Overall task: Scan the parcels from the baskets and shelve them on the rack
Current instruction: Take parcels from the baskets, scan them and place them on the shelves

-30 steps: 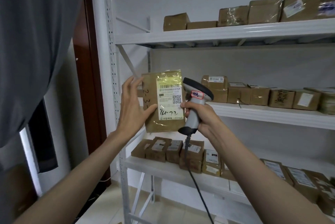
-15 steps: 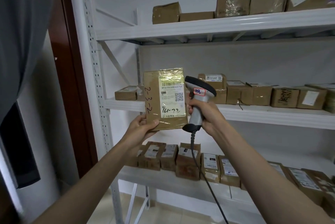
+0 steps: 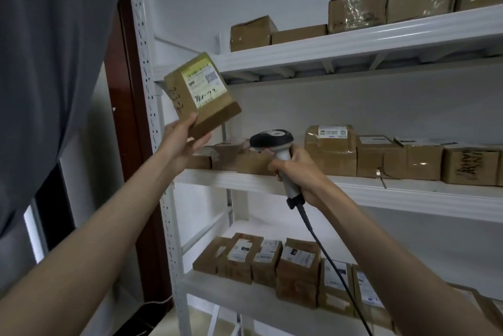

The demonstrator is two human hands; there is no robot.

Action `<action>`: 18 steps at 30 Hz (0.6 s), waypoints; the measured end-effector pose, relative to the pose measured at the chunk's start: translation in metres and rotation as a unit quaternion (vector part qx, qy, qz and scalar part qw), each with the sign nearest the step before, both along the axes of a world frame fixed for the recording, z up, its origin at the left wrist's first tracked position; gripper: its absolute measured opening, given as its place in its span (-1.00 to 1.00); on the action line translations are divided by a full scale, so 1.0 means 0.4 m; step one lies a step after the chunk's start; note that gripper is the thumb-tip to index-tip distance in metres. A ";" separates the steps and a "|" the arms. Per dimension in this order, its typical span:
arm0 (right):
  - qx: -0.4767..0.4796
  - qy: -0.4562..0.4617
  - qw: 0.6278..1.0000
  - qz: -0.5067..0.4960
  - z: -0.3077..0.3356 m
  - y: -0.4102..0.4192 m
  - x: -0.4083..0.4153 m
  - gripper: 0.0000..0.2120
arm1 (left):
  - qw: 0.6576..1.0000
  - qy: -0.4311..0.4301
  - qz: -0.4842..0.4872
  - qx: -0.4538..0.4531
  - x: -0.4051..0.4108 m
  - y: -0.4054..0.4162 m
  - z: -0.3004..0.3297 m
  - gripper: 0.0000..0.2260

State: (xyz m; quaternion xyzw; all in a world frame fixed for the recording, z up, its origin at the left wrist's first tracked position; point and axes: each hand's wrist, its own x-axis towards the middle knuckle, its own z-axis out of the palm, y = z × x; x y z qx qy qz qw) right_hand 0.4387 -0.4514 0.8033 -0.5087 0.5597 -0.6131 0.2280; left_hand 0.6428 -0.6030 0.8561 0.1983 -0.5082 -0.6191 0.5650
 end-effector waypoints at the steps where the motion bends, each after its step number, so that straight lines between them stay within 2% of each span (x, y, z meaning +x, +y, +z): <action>1: 0.007 0.001 1.000 0.006 -0.007 -0.011 -0.009 -0.73 | 1.000 0.013 0.016 0.001 -0.009 -0.012 0.028 -0.64; 6: -0.005 -0.049 0.998 0.034 -0.027 -0.056 -0.061 -0.65 | 0.996 0.050 0.070 -0.017 -0.046 -0.069 0.170 -0.58; 9: -0.006 -0.052 0.998 0.042 -0.029 -0.072 -0.088 -0.66 | 0.995 0.045 0.090 -0.020 -0.074 -0.101 0.248 -0.56; 13: 0.001 -0.037 0.998 0.051 -0.030 -0.084 -0.114 -0.69 | 0.993 0.027 0.117 -0.005 -0.124 -0.140 0.321 -0.70; 15: 0.003 -0.039 0.998 0.056 -0.031 -0.088 -0.130 -0.70 | 0.992 0.020 0.121 0.002 -0.142 -0.156 0.355 -0.71; 18: 0.014 -0.033 0.998 0.056 -0.025 -0.091 -0.157 -0.72 | 0.991 -0.022 0.128 0.011 -0.155 -0.172 0.408 -0.78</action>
